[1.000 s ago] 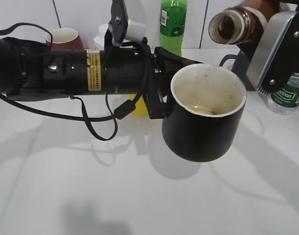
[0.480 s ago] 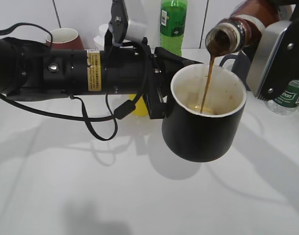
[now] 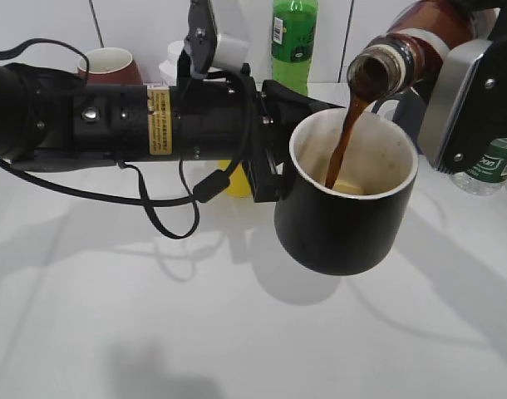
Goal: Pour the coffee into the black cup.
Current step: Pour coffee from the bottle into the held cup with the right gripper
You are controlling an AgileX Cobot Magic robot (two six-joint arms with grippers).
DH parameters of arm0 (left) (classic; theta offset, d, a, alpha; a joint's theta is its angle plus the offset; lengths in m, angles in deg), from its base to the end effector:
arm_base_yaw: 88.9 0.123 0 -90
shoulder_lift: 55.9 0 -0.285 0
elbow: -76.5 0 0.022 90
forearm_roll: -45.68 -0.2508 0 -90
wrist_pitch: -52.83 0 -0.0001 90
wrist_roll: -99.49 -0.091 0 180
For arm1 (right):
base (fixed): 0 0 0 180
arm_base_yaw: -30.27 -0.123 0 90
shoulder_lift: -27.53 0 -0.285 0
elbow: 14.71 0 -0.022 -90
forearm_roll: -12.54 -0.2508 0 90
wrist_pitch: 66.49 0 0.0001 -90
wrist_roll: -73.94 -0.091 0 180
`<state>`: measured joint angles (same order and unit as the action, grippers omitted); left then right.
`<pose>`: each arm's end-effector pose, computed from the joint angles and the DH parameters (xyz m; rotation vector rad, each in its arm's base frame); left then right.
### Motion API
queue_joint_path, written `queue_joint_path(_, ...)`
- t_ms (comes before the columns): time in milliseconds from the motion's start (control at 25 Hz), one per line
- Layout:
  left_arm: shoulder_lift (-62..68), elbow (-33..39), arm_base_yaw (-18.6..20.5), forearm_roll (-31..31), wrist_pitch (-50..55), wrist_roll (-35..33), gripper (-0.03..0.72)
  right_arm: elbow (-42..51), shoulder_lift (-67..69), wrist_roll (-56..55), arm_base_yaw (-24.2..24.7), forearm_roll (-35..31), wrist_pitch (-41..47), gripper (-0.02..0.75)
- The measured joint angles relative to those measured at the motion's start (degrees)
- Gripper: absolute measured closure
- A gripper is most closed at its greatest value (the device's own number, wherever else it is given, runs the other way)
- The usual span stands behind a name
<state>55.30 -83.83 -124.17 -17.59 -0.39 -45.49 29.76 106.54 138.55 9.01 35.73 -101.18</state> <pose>0.2644 -0.2666 0.2303 1.2533 1.2707 -0.9474 0.2309 0.1117 0.2811 -1.3964 0.8390 -0.6713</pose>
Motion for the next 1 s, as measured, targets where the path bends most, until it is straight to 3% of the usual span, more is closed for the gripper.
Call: queue_joint_path(1000,0.00,0.00,0.00,0.00,0.09,0.00,0.653,0.00,-0.03,0.33,0.00,0.00,0.00,0.210)
